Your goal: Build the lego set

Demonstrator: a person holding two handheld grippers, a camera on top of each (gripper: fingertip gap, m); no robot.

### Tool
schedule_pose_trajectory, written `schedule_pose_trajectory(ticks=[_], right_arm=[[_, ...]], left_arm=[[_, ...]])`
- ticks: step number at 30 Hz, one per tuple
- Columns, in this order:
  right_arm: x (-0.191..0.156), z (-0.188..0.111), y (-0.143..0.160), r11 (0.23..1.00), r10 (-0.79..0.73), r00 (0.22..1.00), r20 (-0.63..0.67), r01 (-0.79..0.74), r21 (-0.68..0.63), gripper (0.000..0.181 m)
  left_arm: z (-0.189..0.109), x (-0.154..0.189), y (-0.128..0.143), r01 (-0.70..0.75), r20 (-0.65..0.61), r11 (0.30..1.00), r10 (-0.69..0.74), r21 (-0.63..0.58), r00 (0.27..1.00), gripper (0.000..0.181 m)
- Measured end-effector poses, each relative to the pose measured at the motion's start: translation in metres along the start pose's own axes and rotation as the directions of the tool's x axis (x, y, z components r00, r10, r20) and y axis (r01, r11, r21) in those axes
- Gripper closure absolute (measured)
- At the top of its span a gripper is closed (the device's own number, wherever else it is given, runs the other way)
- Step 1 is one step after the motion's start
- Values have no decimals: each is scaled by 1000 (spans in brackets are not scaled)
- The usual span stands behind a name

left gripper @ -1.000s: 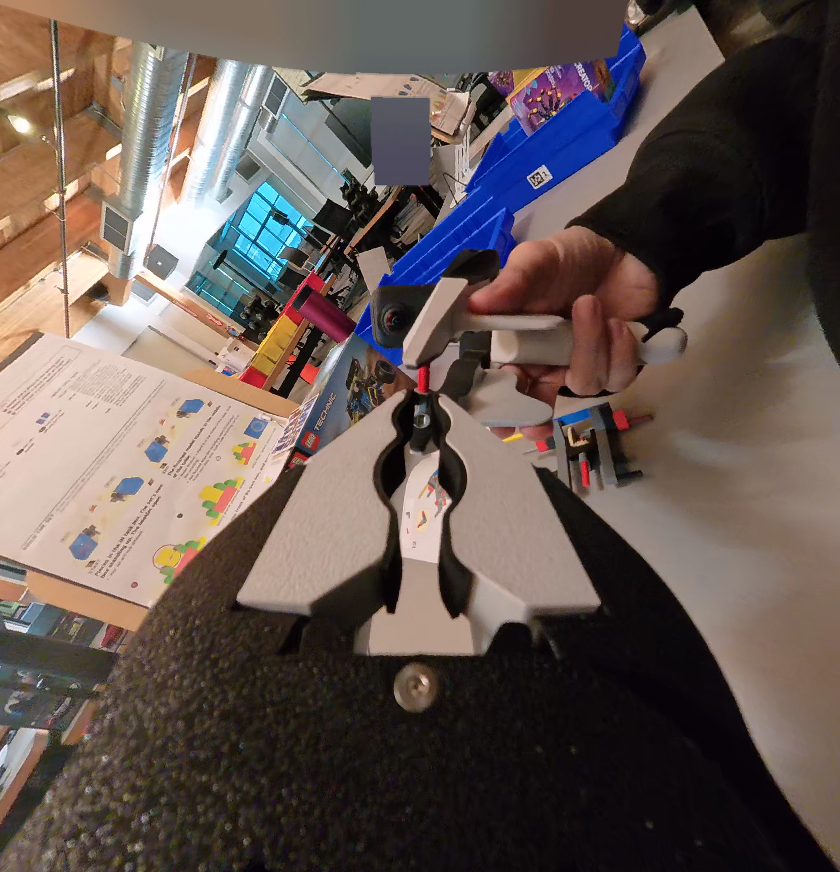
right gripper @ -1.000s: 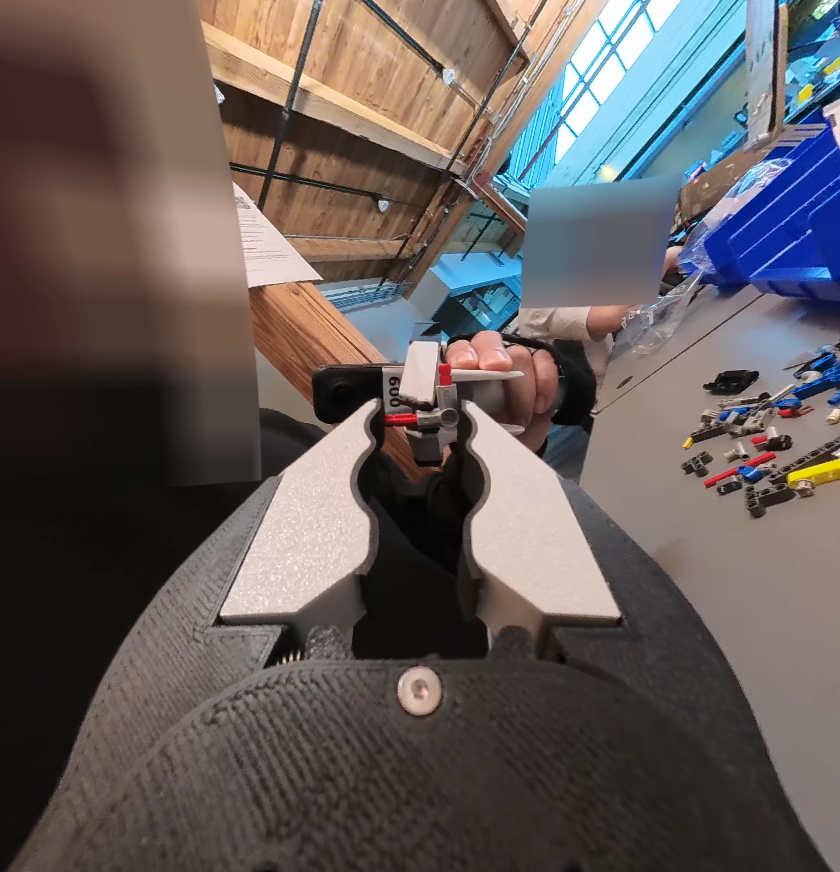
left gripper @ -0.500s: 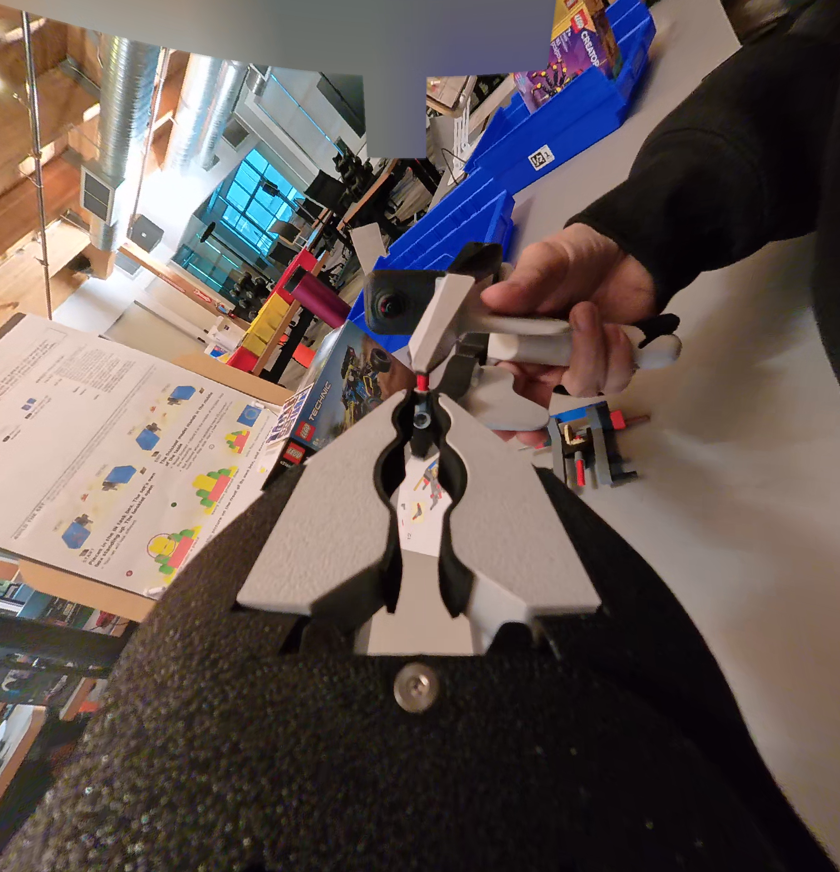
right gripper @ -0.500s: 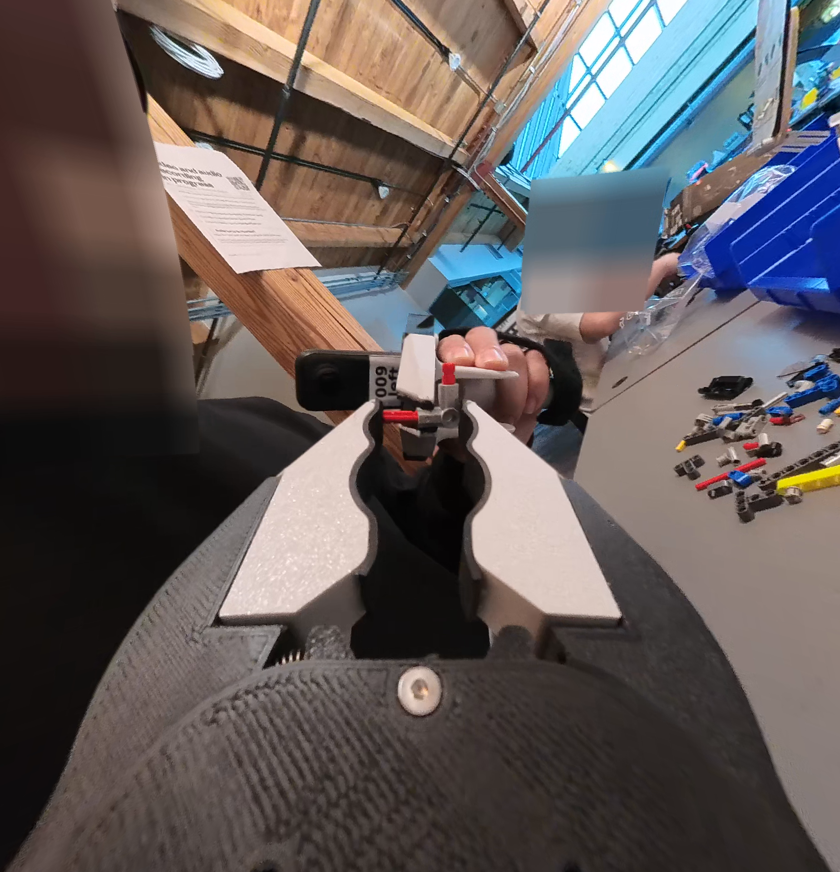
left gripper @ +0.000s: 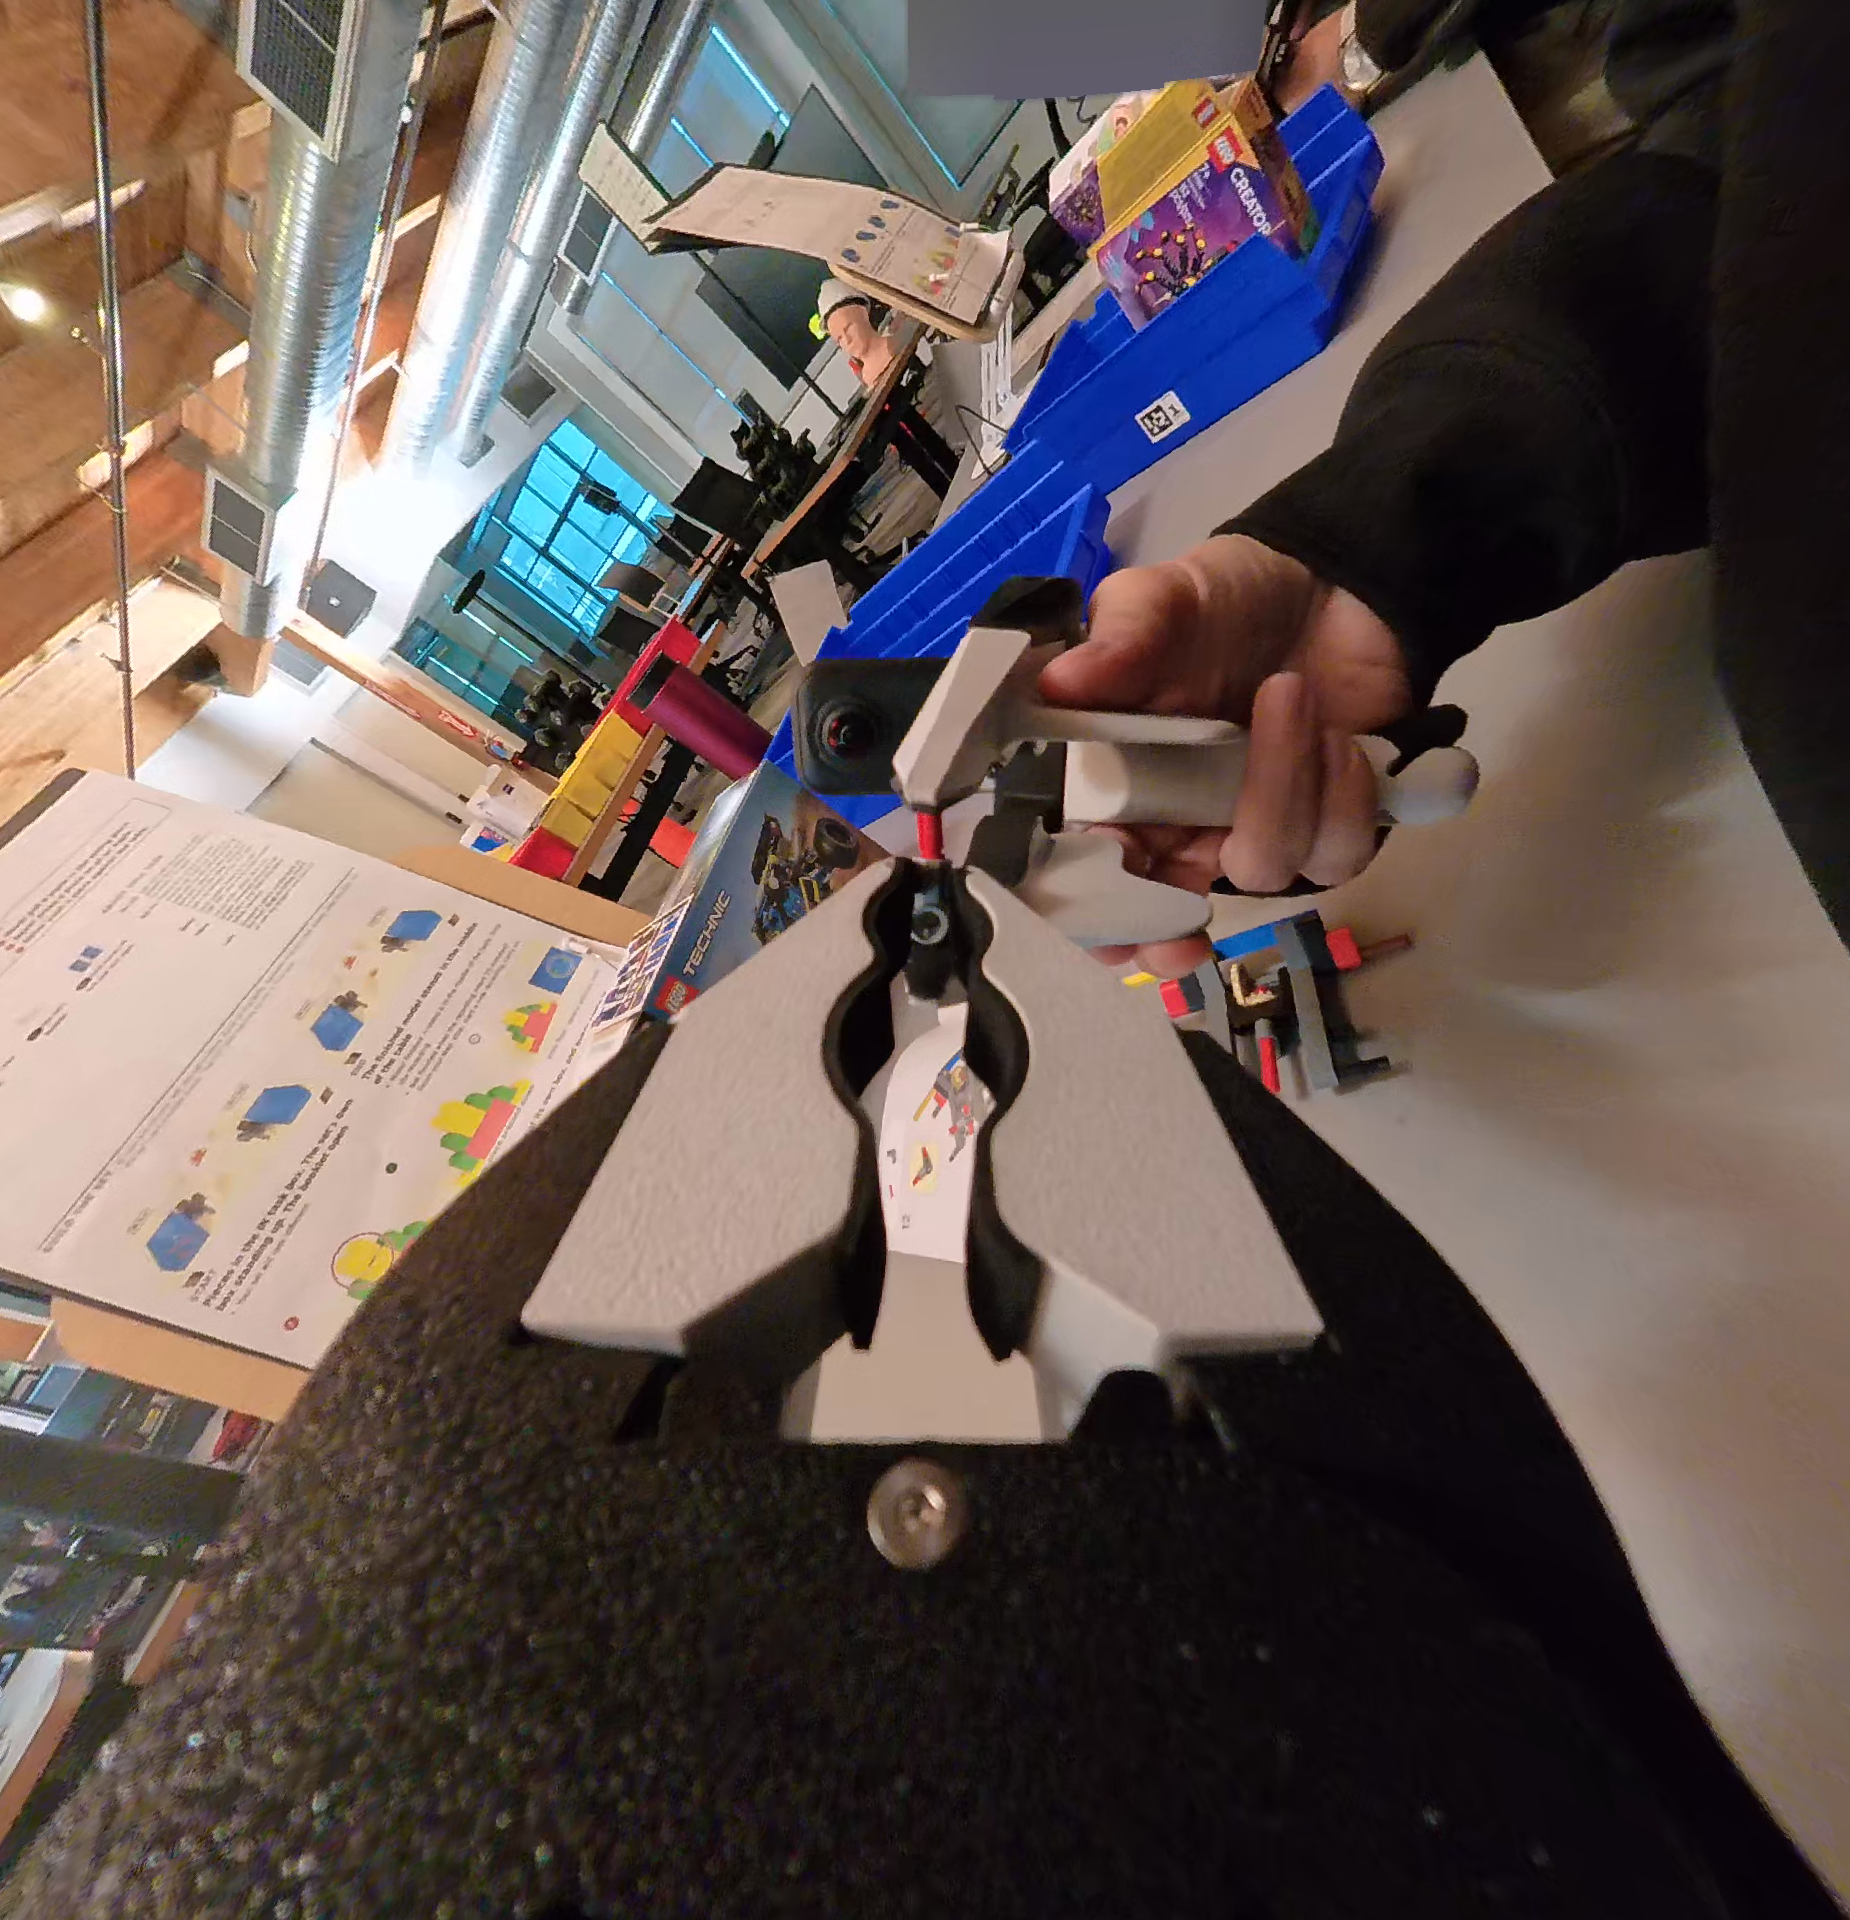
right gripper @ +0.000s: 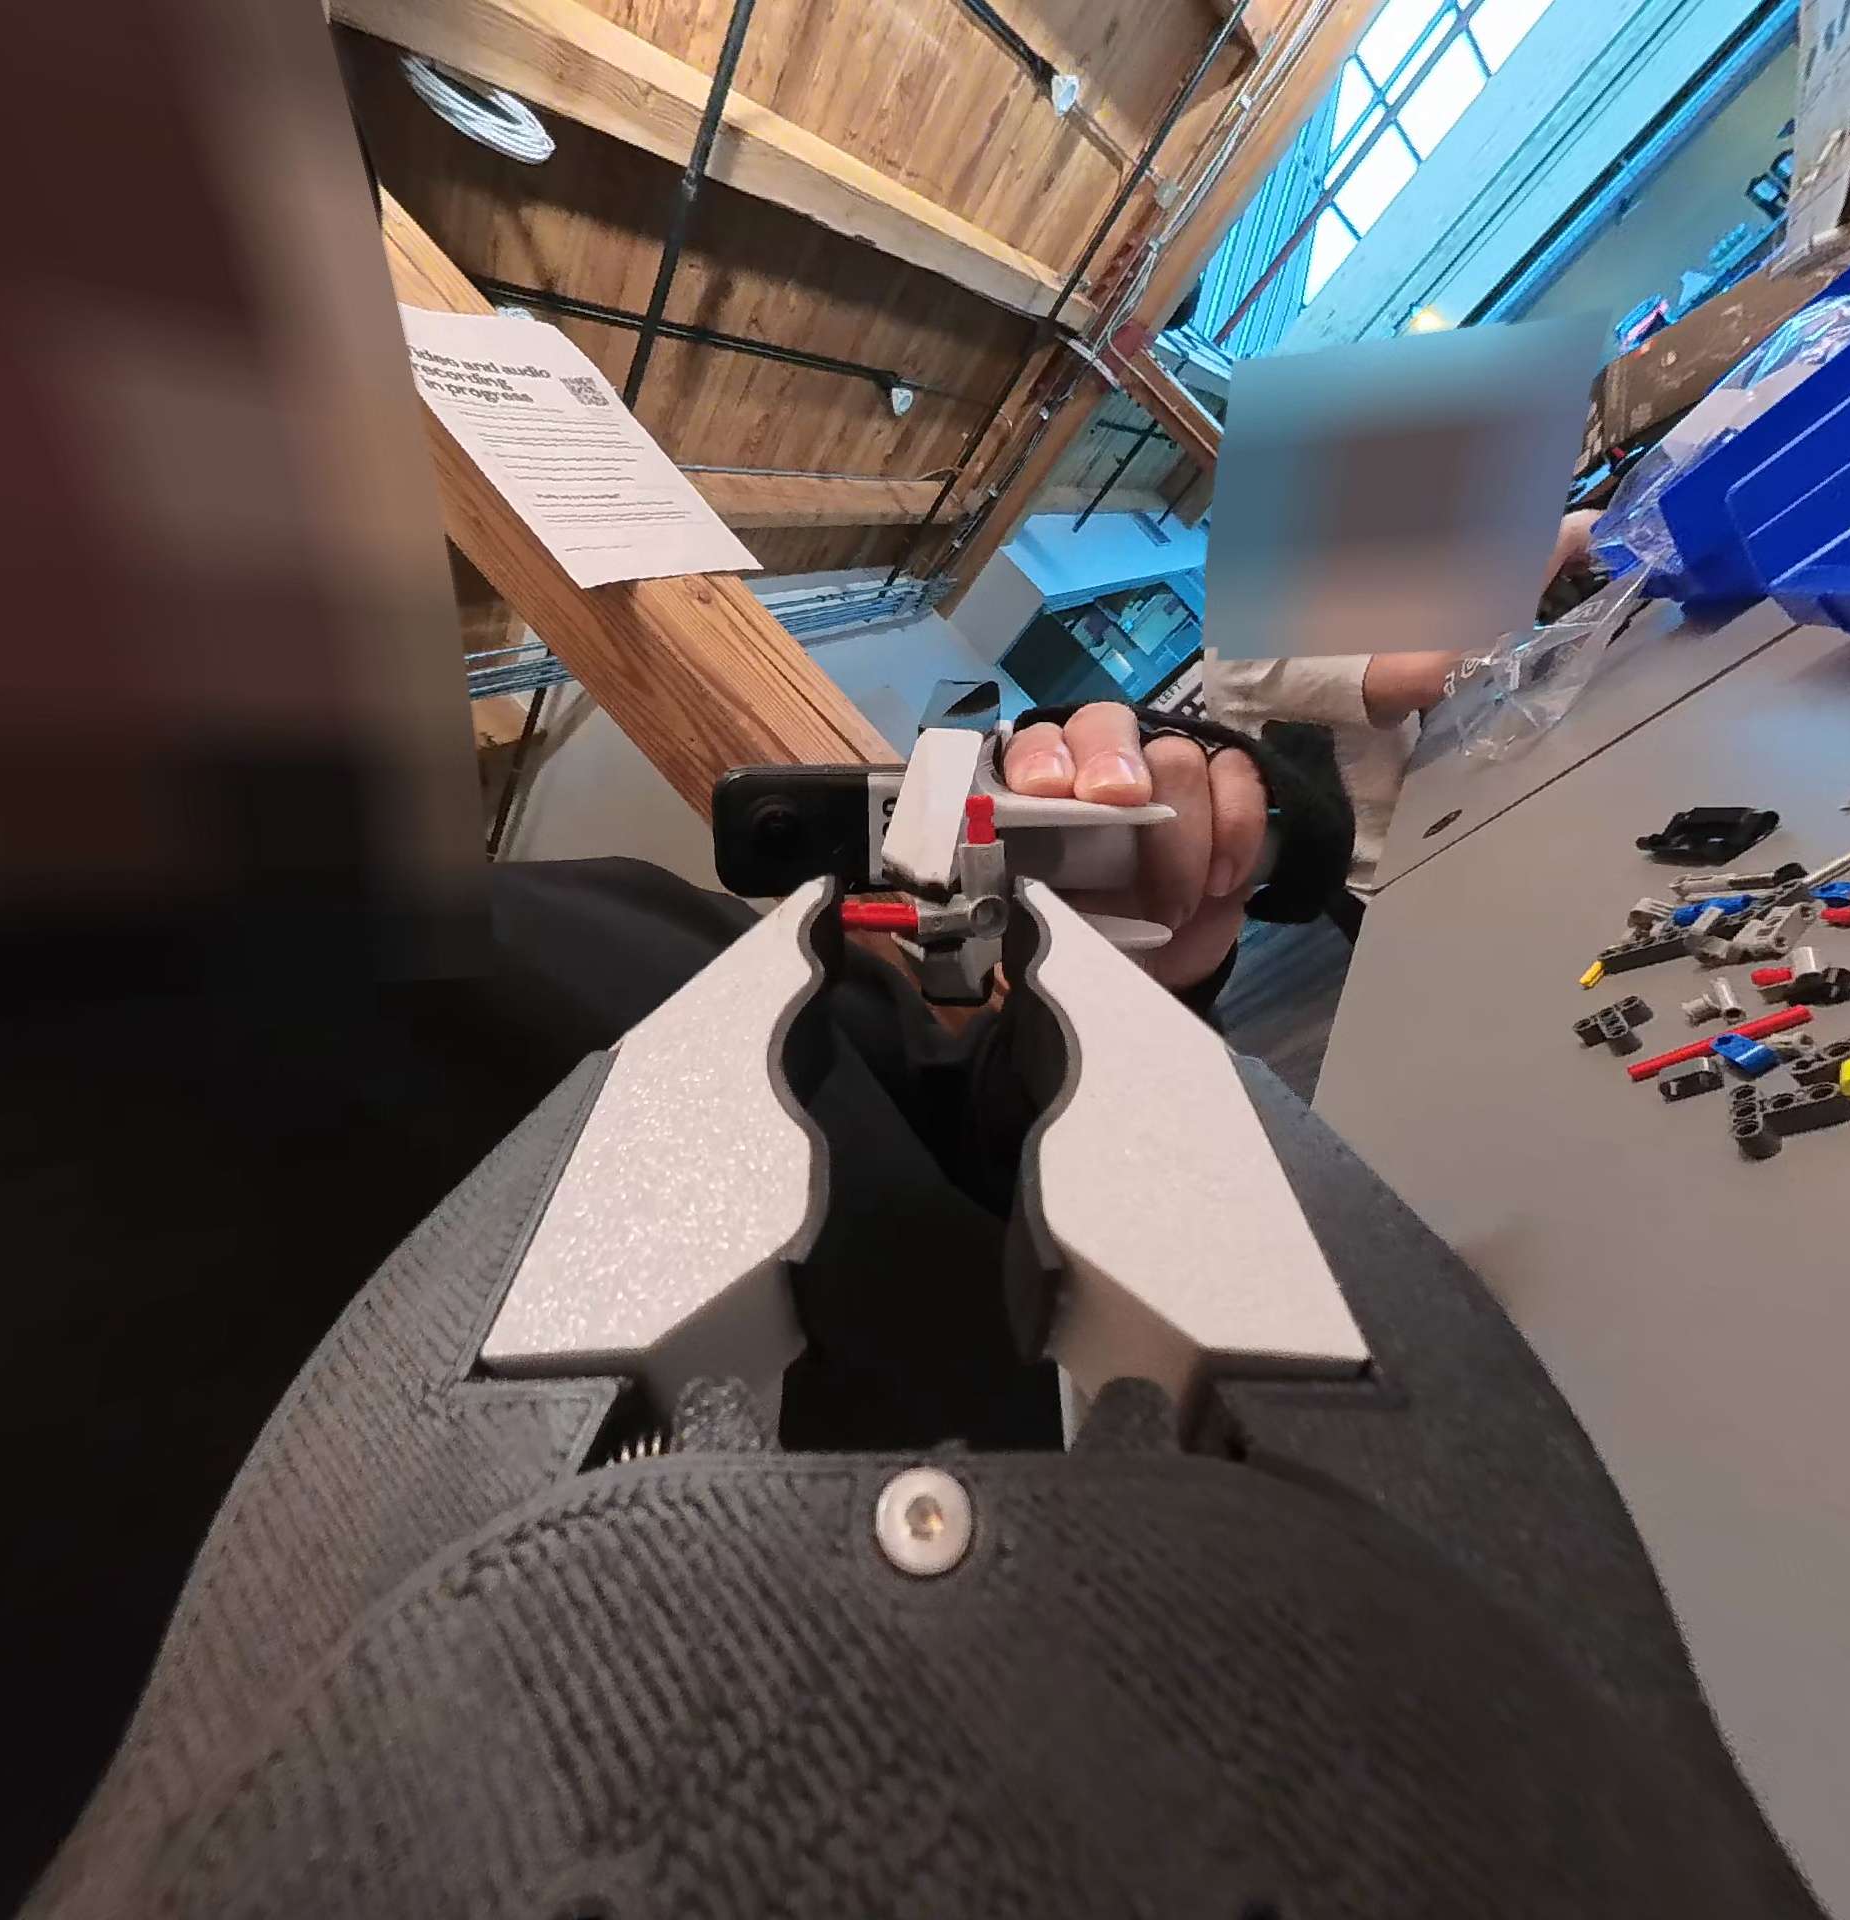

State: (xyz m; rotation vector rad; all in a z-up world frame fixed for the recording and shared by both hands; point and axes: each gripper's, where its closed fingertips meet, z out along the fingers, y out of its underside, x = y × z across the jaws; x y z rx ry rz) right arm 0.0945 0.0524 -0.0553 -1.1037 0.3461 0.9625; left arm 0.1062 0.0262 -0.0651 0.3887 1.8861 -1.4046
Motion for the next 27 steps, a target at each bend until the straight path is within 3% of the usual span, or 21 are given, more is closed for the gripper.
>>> schedule_pose_trajectory(ticks=[14,22,27], right_arm=[[-11,7,0,998,66,993,98,-67,7,151],[-5,8,2,997,-70,998,-1,70,-30,151],[-6,7,2,996,-70,998,-5,70,-48,151]], left_arm=[[-1,2,-8,-27,-1,997,27,77,1000,177],[-1,0,-6,-51,15,998,50,40,999,177],[0,0,-6,-50,20,998,49,42,999,177]])
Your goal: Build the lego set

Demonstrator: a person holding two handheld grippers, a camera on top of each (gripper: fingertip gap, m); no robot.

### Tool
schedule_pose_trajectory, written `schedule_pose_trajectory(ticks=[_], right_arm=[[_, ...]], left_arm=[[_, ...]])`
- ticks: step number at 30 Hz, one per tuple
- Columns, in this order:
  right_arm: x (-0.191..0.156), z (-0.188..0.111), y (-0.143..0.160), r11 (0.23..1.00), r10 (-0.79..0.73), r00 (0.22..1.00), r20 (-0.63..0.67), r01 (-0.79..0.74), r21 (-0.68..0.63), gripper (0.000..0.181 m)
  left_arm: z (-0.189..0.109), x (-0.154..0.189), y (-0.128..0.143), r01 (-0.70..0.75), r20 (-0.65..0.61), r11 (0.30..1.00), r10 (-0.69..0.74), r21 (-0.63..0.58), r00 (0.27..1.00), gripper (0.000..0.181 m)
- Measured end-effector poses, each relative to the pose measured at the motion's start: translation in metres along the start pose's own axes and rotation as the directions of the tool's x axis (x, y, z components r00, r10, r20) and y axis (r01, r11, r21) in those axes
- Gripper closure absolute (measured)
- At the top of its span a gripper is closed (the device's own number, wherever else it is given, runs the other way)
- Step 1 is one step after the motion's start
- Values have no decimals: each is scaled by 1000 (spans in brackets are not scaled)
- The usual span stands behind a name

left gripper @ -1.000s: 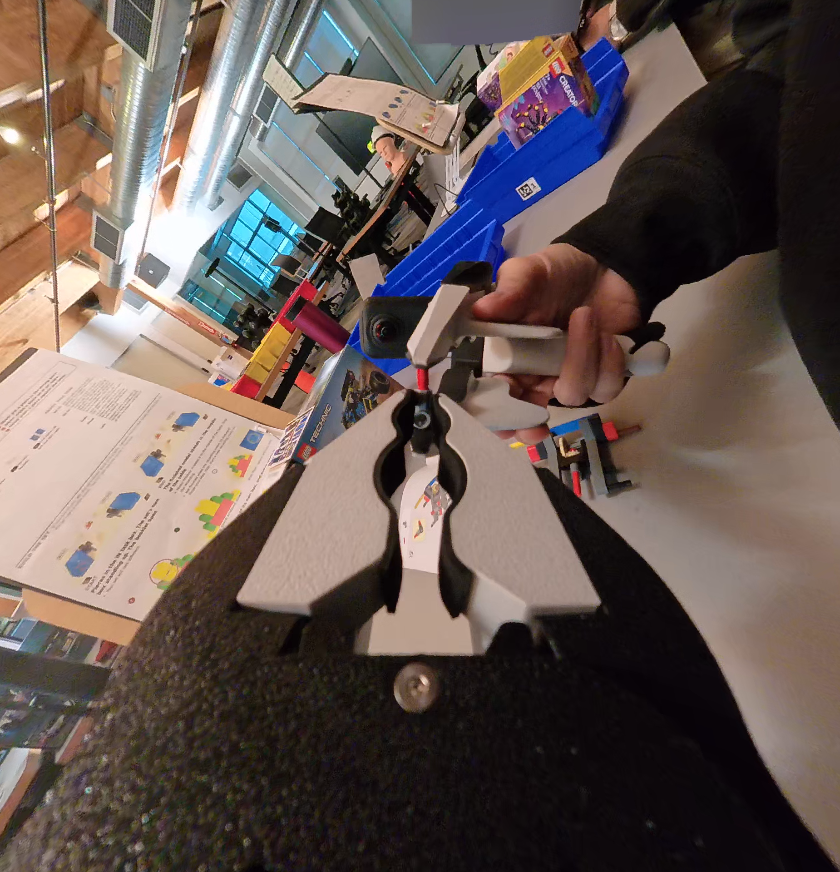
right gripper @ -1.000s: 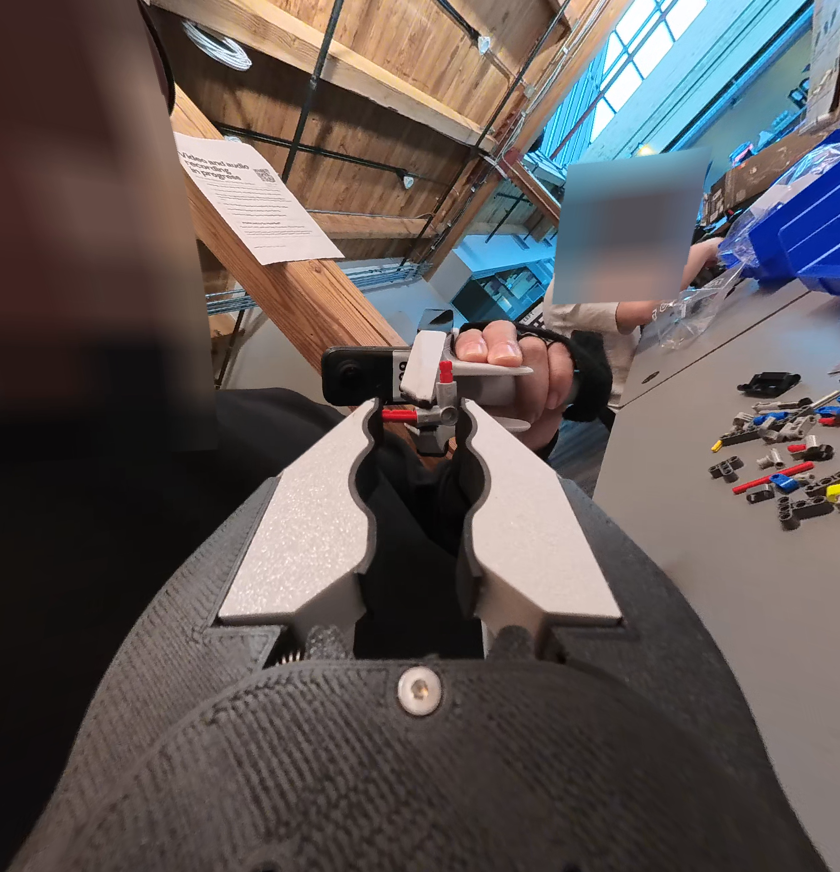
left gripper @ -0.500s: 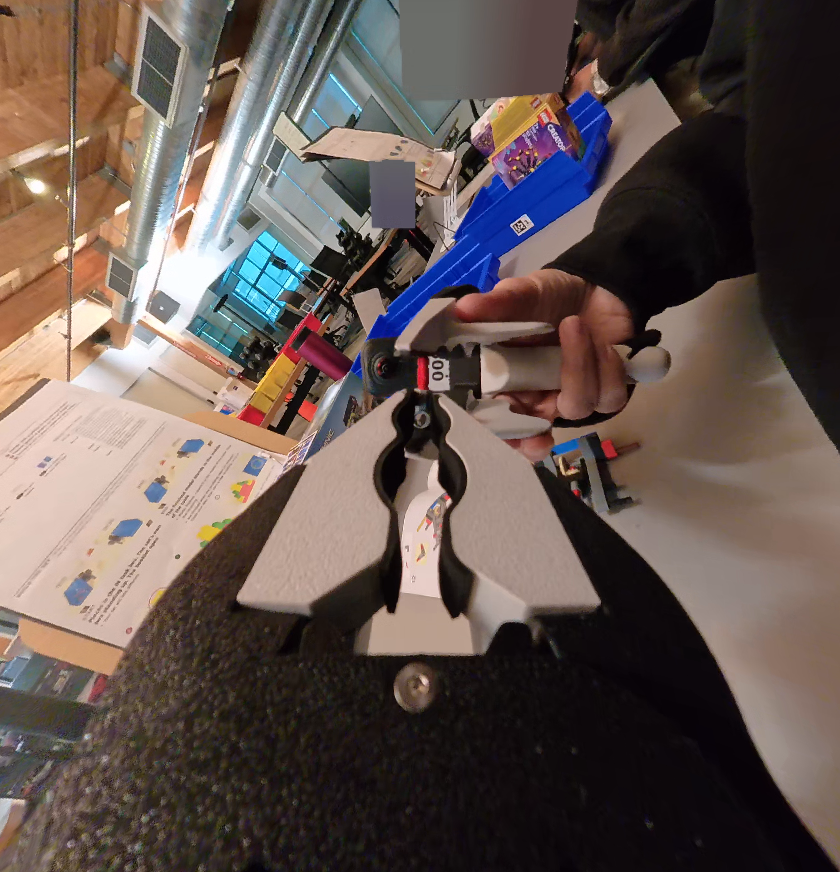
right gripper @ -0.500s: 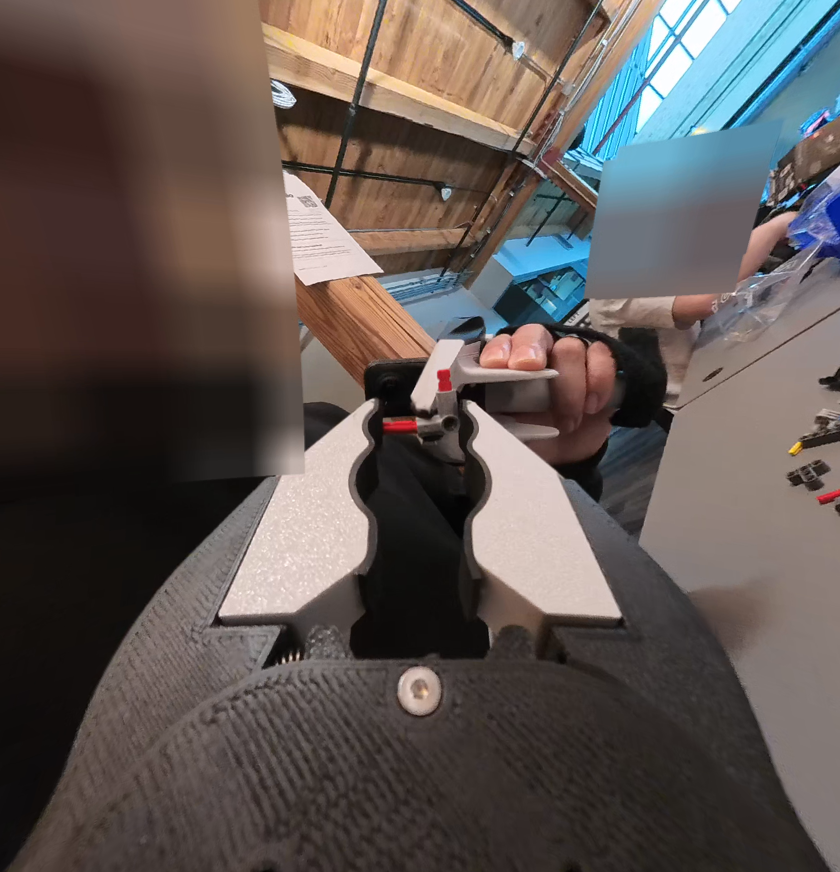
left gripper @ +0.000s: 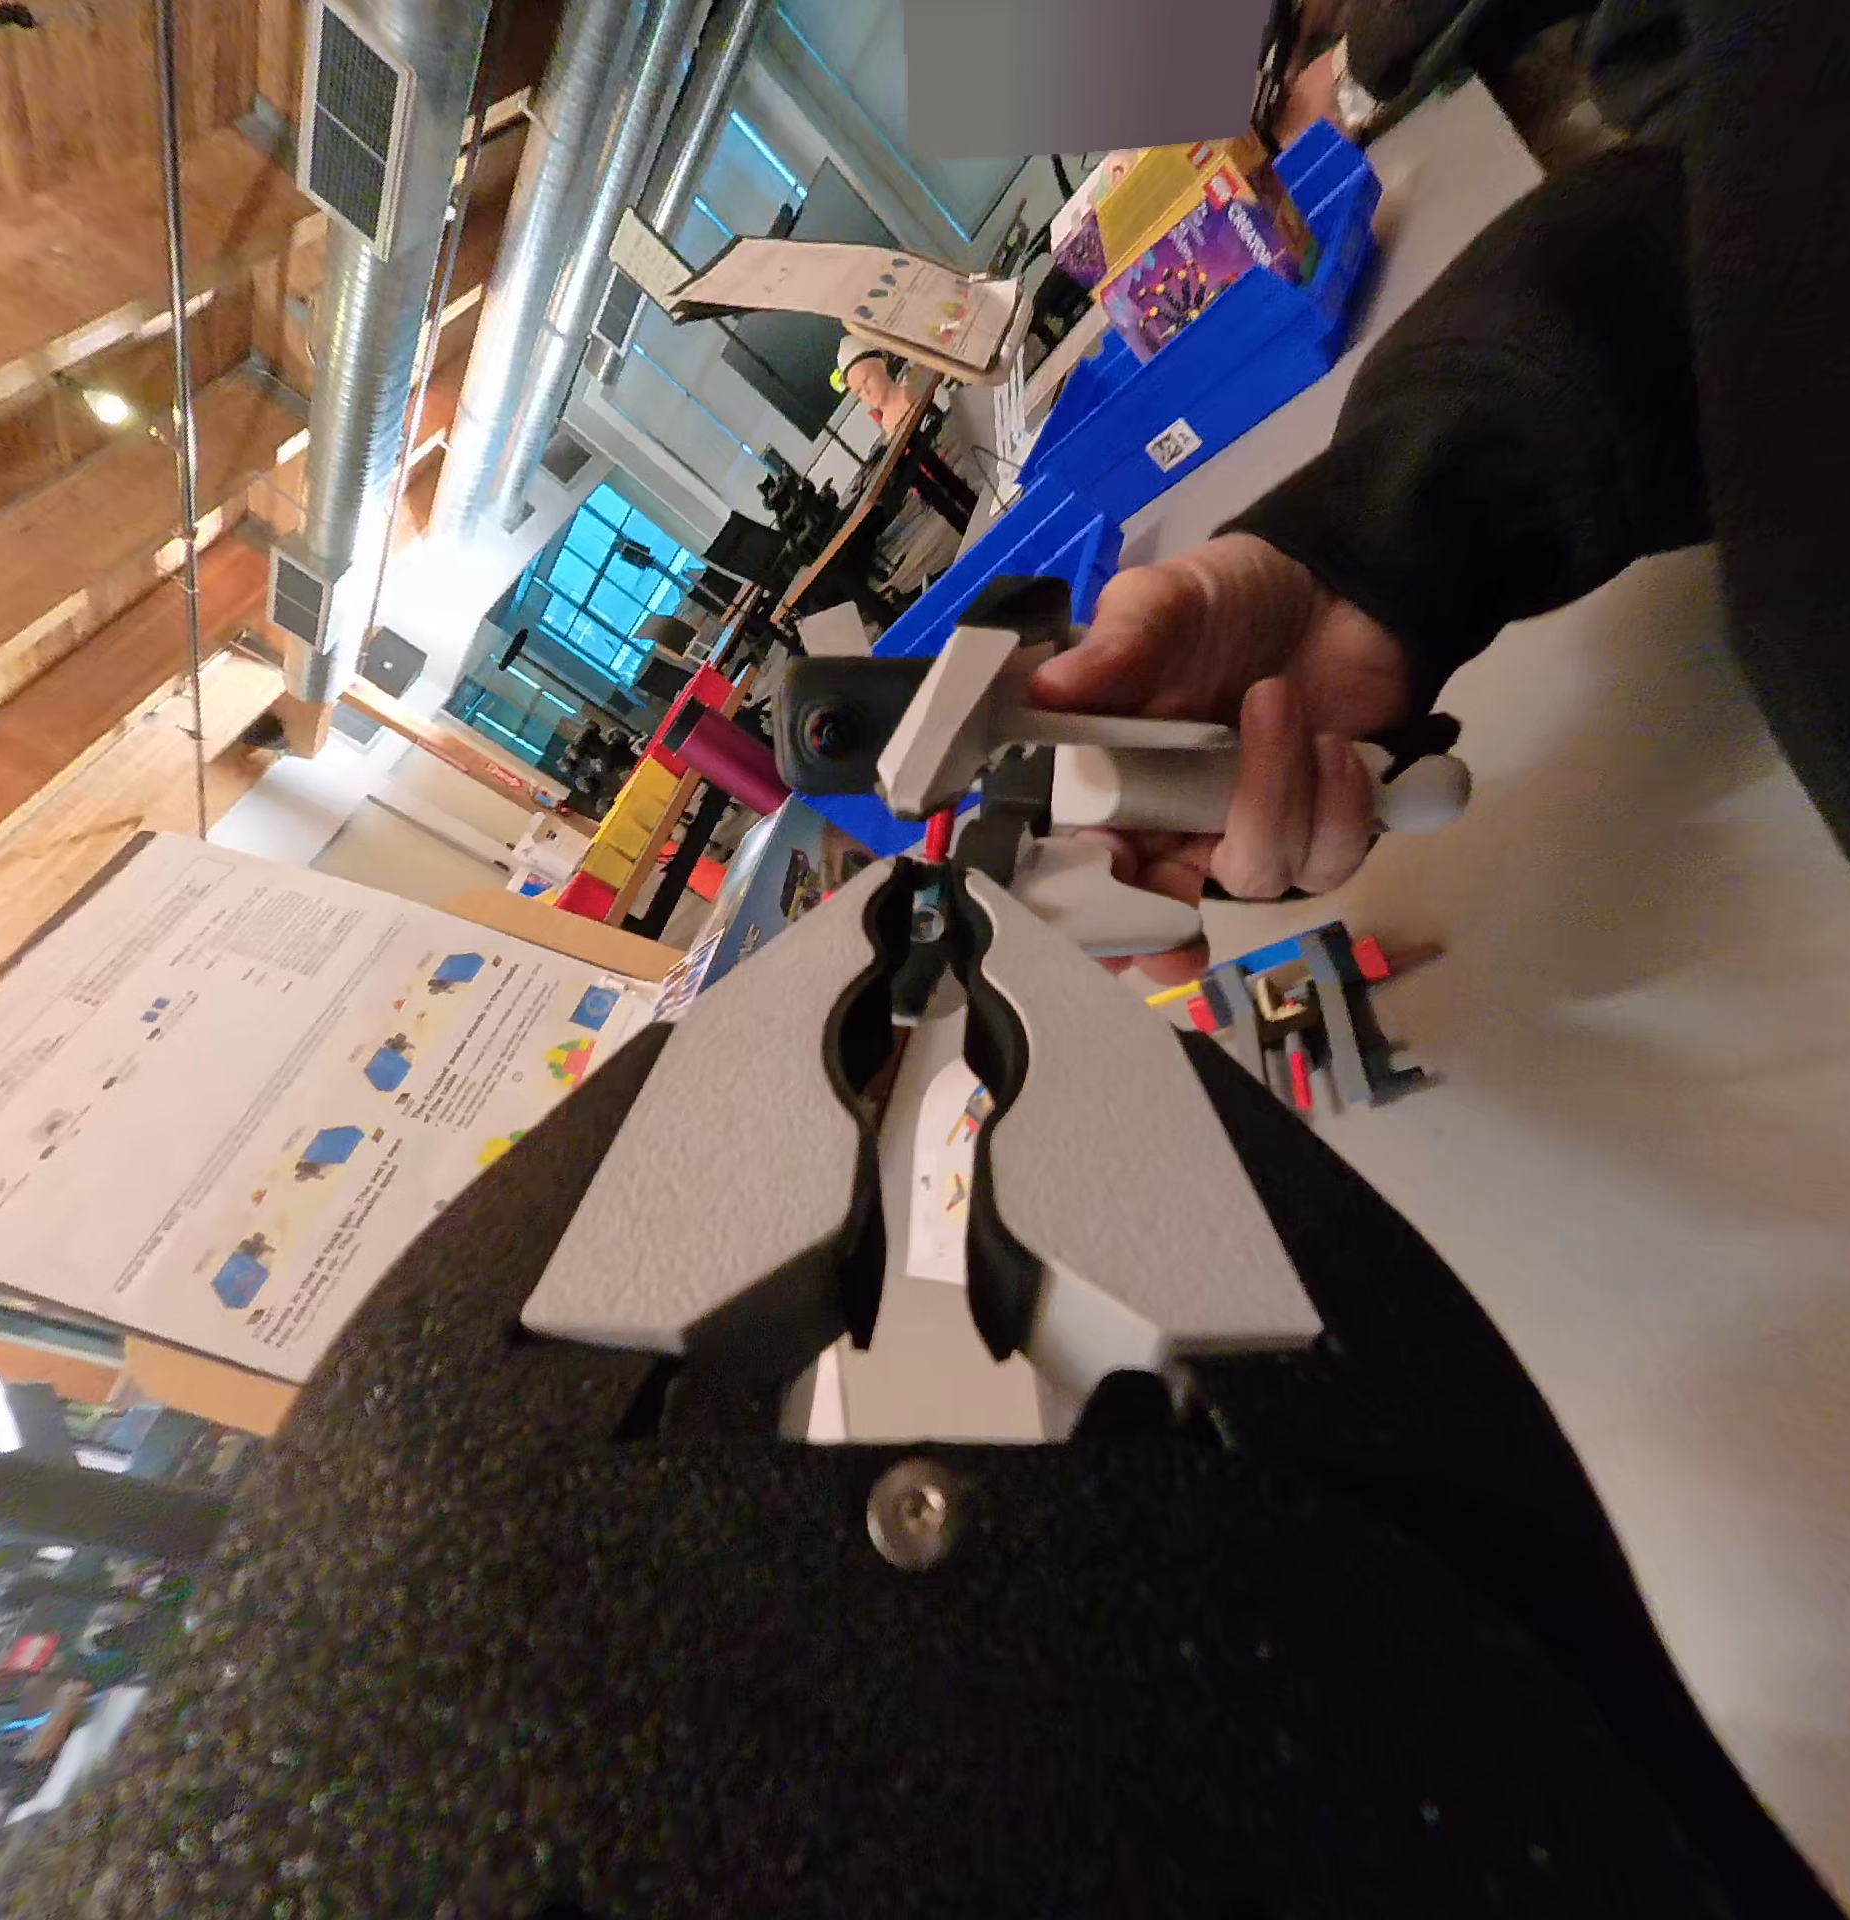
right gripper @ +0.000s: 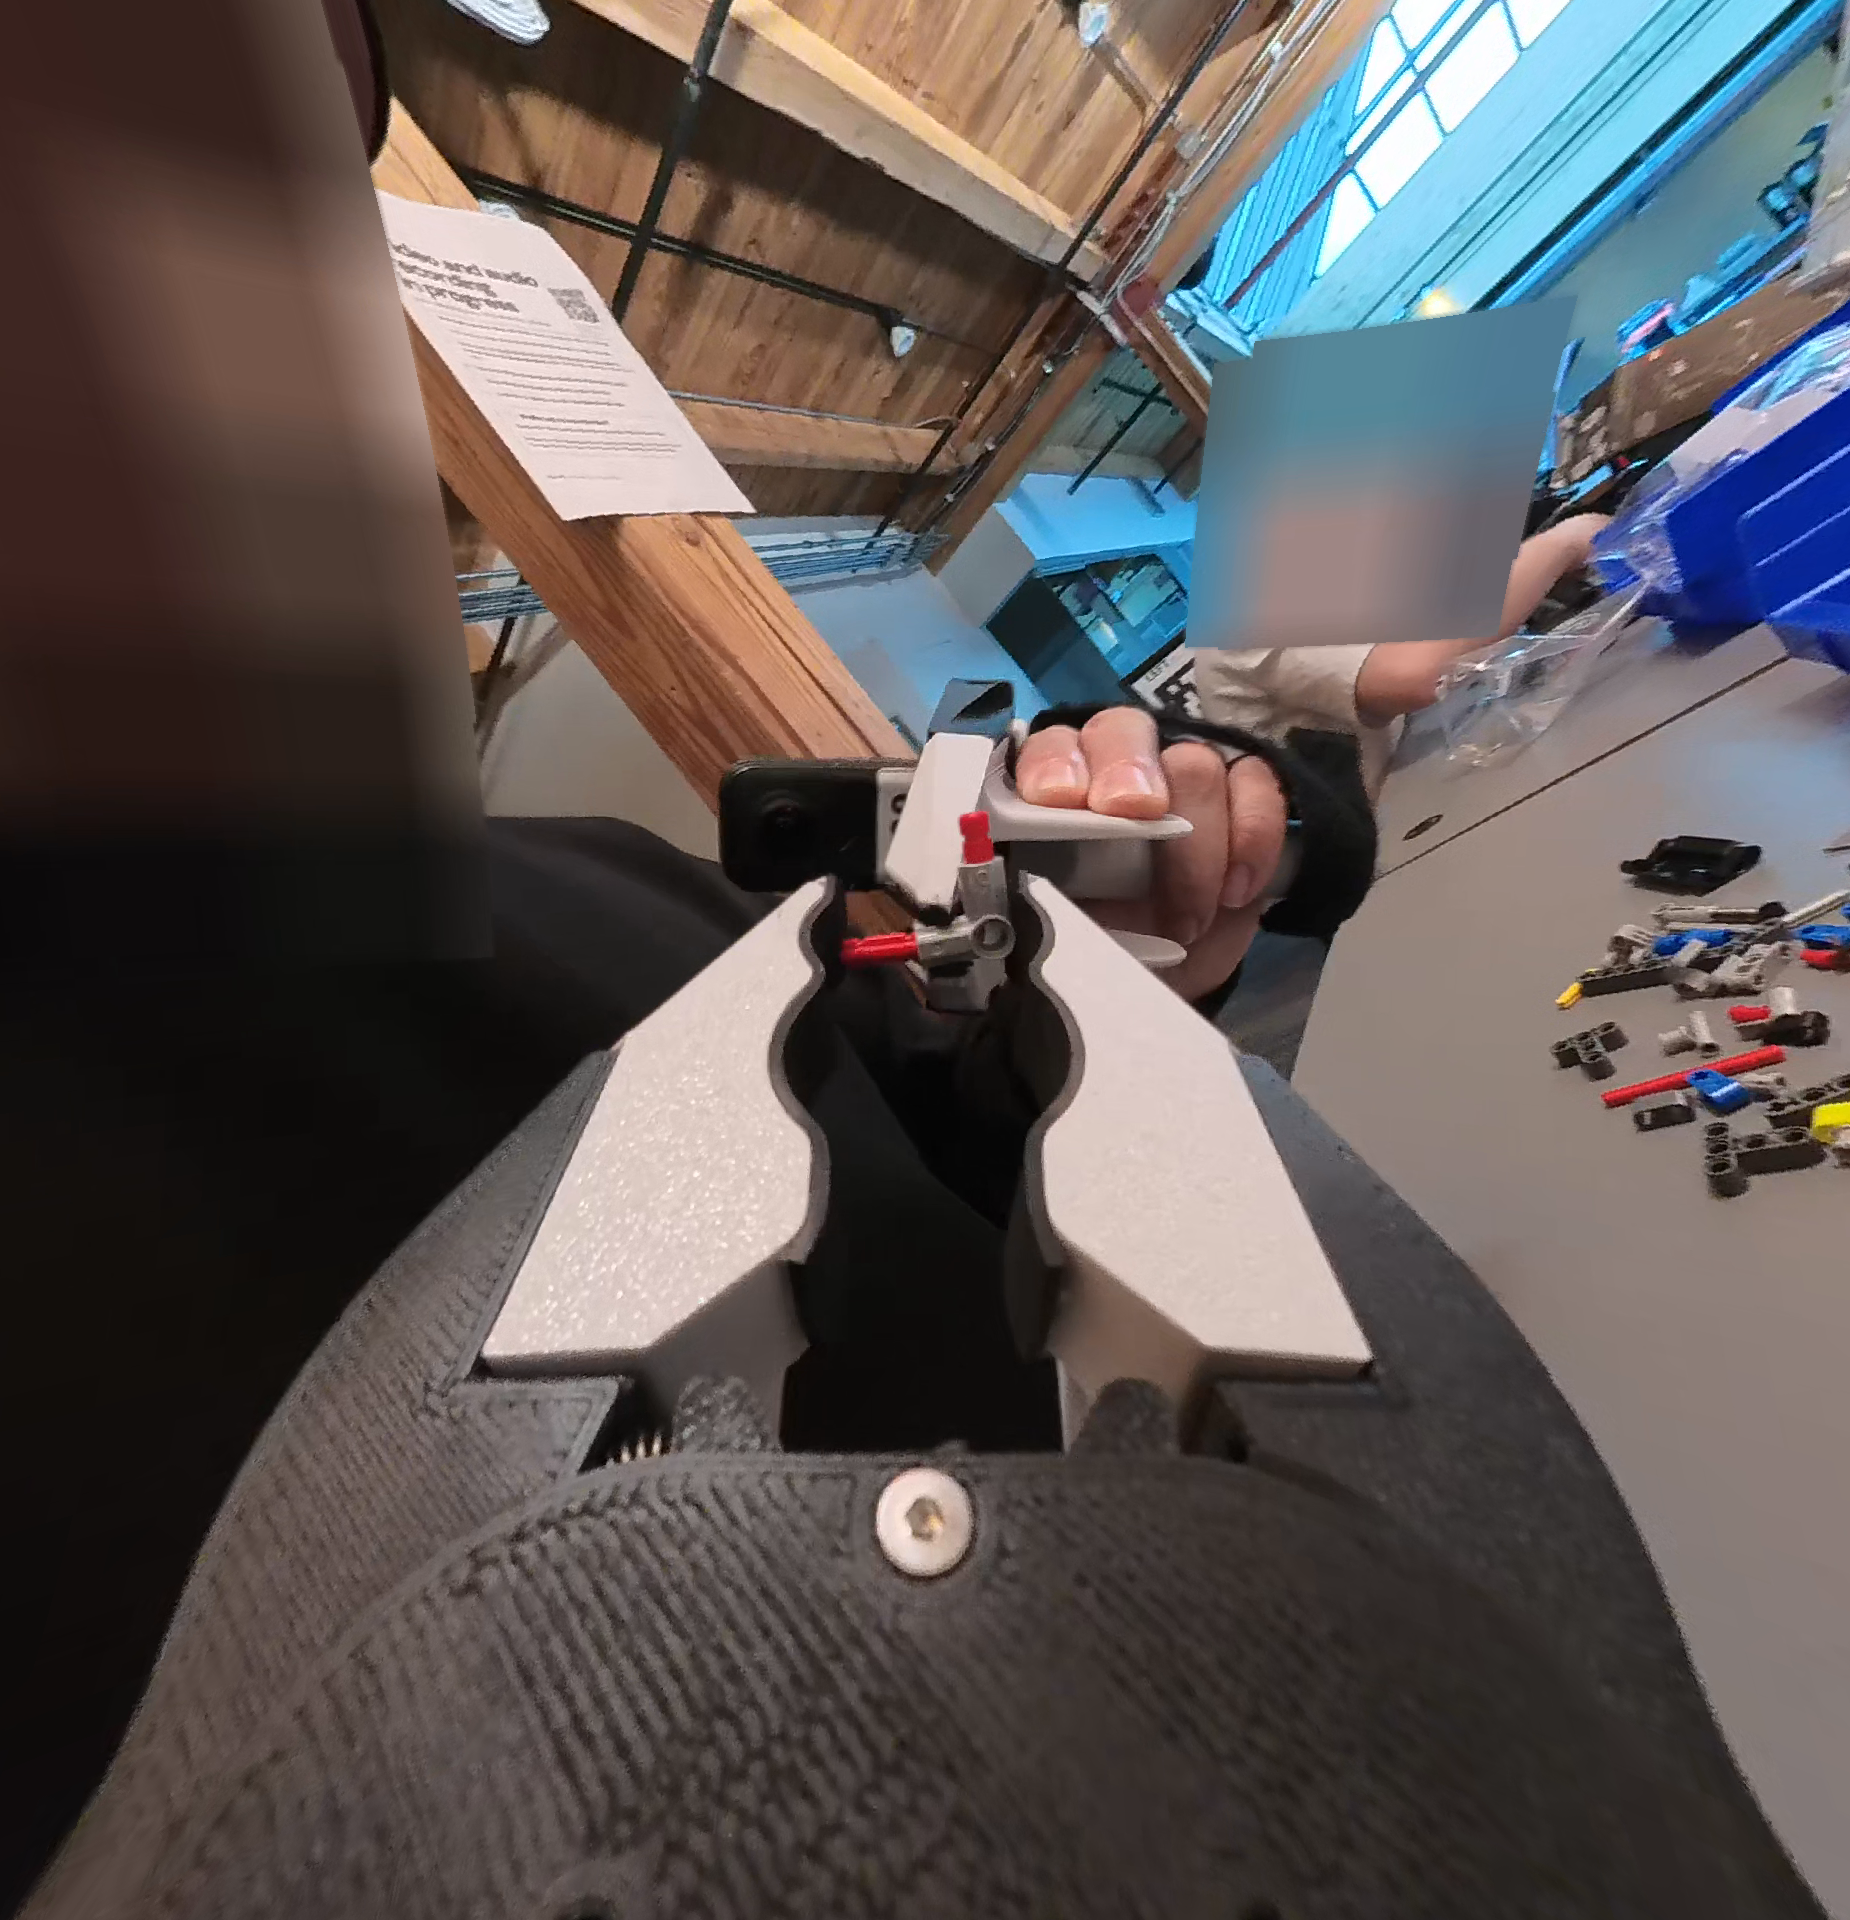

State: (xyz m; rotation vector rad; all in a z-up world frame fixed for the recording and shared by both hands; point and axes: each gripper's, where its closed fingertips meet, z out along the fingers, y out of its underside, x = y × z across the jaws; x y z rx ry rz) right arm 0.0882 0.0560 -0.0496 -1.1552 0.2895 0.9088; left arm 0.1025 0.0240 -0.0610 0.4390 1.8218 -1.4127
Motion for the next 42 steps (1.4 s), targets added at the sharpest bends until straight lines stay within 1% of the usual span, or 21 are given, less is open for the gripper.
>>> schedule_pose_trajectory(ticks=[3,5,6,7,12,18,22,24,28,31,37,42], right_arm=[[3,-1,1,995,-90,994,-61,88,-34,151],[1,1,5,986,-148,986,-79,140,-90,142],[1,1,5,981,-172,981,-91,162,-102,143],[2,1,5,978,-189,977,-102,178,-112,151],[0,1,3,983,-169,982,-85,161,-91,152],[-3,3,6,979,-178,981,-72,169,-112,152],[-5,3,8,980,-170,984,-50,163,-118,152],[-4,3,7,980,-170,984,-59,163,-112,152],[-6,3,10,984,-137,990,-28,133,-114,152],[-10,4,8,991,-90,996,0,90,-97,152],[-6,4,8,986,-139,989,-47,134,-97,152],[-7,4,10,987,-128,991,-26,125,-106,152]], left_arm=[[0,0,1,-45,16,999,46,-18,999,177],[0,0,1,-52,15,998,53,-26,998,177],[0,0,0,-58,18,998,58,-21,998,177],[0,-1,-2,-59,19,998,59,-11,998,177],[0,-2,-4,-94,16,995,94,-14,995,177],[-1,0,-7,-104,10,995,104,-10,995,177],[-1,1,-9,-84,9,996,84,6,996,177],[-1,1,-8,-85,10,996,85,2,996,177],[-2,3,-9,-89,-6,996,90,13,996,177],[-3,3,-12,-53,-5,998,53,42,999,177],[-3,3,-9,-38,-6,998,39,56,999,177],[-2,4,-10,-49,-13,997,50,62,999,177]])
